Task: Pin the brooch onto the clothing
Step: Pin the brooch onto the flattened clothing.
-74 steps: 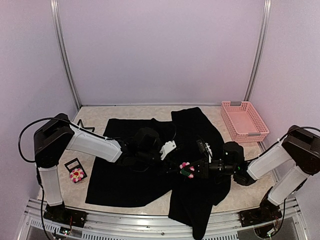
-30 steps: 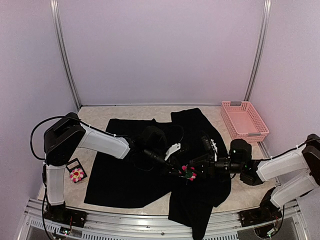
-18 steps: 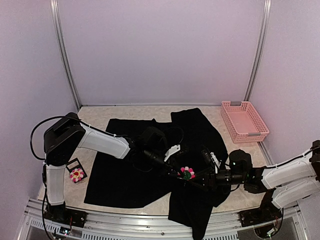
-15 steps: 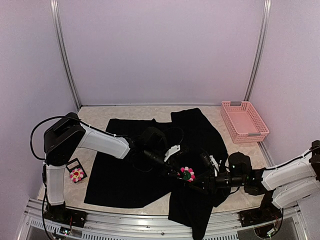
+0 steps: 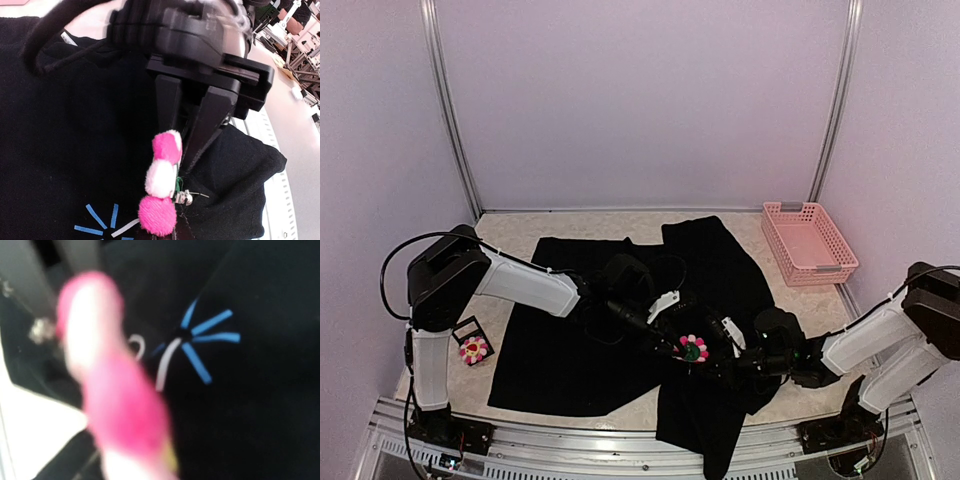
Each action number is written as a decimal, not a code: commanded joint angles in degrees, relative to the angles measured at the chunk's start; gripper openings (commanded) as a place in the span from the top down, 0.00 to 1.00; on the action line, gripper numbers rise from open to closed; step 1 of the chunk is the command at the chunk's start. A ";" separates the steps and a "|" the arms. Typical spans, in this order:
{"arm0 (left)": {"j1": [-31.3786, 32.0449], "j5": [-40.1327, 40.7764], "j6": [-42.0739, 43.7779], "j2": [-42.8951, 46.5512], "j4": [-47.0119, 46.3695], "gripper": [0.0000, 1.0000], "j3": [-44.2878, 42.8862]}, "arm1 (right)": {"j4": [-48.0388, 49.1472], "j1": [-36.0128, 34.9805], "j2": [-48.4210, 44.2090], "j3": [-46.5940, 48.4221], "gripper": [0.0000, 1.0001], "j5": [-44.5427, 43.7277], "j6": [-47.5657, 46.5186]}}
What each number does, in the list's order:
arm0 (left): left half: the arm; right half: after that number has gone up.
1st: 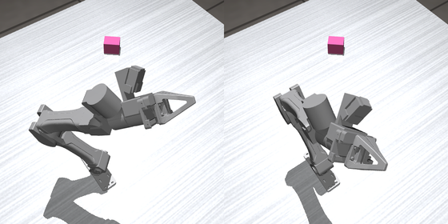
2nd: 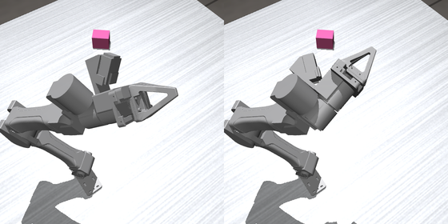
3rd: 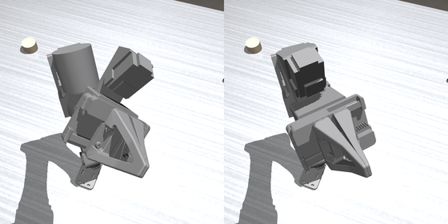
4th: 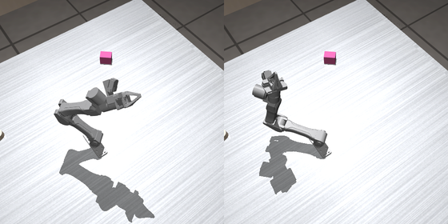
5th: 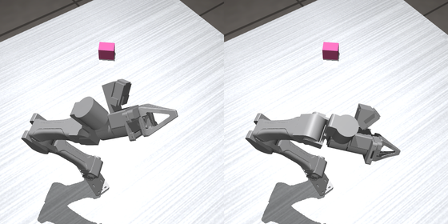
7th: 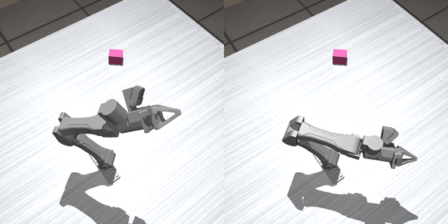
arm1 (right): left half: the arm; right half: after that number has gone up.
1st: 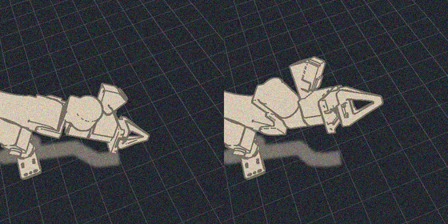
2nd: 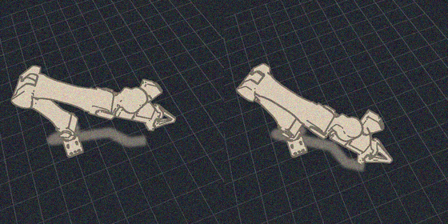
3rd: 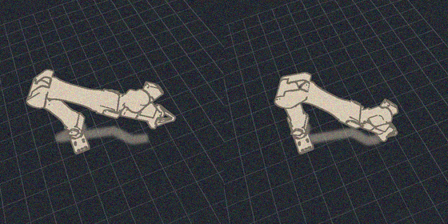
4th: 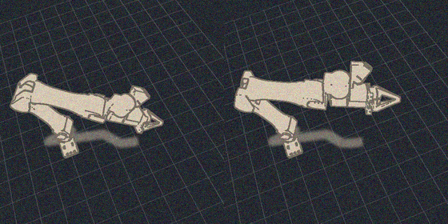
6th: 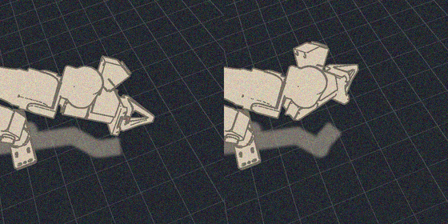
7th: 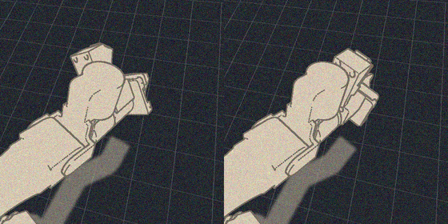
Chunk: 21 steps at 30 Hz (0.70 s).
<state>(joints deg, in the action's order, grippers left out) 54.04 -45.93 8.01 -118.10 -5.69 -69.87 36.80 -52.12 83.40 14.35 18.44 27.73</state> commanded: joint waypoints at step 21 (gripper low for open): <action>2.31 1.53 5.57 4.08 5.52 1.00 0.79 | -9.68 3.96 -7.08 4.36 0.84 2.23 0.87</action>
<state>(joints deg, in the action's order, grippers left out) 55.13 -41.98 12.82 -114.21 -3.27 -69.19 33.61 -49.08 77.34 15.25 24.88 30.81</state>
